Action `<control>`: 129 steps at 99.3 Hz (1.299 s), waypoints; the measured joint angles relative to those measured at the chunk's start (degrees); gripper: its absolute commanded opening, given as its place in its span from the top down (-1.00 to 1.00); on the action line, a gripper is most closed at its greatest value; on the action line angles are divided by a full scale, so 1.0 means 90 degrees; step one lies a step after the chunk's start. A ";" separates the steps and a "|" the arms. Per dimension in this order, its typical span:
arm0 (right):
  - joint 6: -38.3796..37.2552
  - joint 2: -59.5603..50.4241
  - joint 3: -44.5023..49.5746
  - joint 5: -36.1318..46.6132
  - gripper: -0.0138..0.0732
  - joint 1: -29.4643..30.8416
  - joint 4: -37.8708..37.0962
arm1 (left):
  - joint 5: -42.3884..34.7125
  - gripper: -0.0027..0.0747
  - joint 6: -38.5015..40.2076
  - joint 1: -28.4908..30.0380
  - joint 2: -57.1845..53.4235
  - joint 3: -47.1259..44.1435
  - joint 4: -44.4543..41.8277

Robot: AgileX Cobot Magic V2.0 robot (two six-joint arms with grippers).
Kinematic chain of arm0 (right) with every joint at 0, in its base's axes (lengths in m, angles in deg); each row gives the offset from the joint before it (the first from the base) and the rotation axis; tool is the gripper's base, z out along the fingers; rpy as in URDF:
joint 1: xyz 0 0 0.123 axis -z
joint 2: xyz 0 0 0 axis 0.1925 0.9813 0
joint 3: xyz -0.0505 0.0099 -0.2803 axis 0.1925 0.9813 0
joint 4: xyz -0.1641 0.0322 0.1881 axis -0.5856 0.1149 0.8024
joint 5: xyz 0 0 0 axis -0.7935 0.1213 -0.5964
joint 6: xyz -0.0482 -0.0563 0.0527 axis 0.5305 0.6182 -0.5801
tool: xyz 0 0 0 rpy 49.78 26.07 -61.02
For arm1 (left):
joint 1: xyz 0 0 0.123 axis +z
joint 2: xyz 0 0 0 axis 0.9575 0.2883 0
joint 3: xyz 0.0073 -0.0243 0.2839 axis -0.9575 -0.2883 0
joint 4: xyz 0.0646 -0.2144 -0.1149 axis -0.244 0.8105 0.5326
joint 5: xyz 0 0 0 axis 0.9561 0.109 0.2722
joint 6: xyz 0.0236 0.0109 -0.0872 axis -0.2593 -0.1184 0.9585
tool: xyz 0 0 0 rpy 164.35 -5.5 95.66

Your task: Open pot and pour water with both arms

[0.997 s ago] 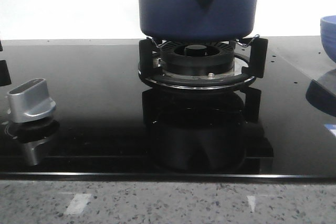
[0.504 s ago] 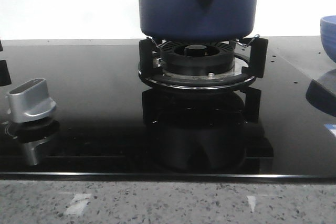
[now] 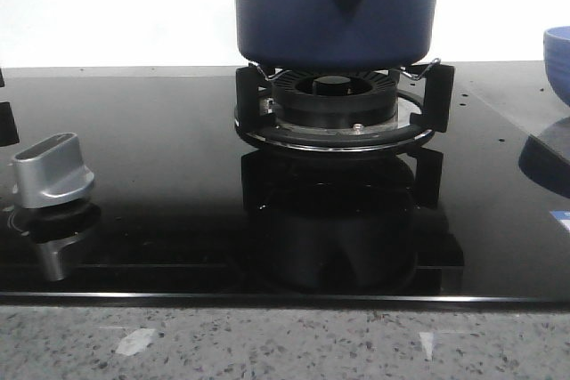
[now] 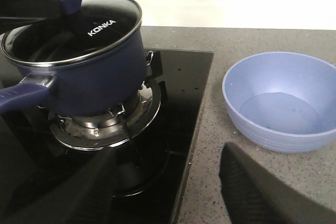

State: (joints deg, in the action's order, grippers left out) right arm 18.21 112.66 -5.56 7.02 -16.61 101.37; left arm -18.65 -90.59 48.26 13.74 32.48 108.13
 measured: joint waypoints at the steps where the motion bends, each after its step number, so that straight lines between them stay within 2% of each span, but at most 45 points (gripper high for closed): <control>1: 0.0000 0.0000 0.0000 0.0000 -0.23 0.0000 0.0000 | 0.0000 -0.40 -0.0013 0.0000 0.0000 0.0000 -0.0003; 63: 0.0000 0.0000 0.0000 -0.0011 -0.23 0.0000 0.0000 | 0.0000 -0.39 -0.0207 -0.0052 0.0080 0.0004 0.0138; 74: 0.0000 0.0000 0.0000 -0.0024 -0.23 0.0000 0.0000 | 0.0000 -0.24 -0.0221 -0.0052 0.0080 0.0004 0.0150; 87: 0.0000 0.0000 0.0000 -0.0034 -0.23 0.0000 0.0000 | 0.0017 0.13 -0.0226 -0.0064 0.0080 0.0004 0.0150; 95: 0.0000 0.0000 0.0000 -0.0049 -0.23 0.0000 0.0000 | 0.0029 0.26 -0.0237 -0.0075 0.0080 0.0004 0.0150; 129: -0.0112 0.0024 0.0000 -0.0156 -0.22 0.0000 -0.0054 | 0.0170 0.29 -0.0237 -0.0062 0.0119 0.0089 0.0108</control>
State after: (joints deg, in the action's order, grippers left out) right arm 17.20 112.88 -5.56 5.62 -16.61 100.88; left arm -17.12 -92.72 47.71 14.80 33.28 109.10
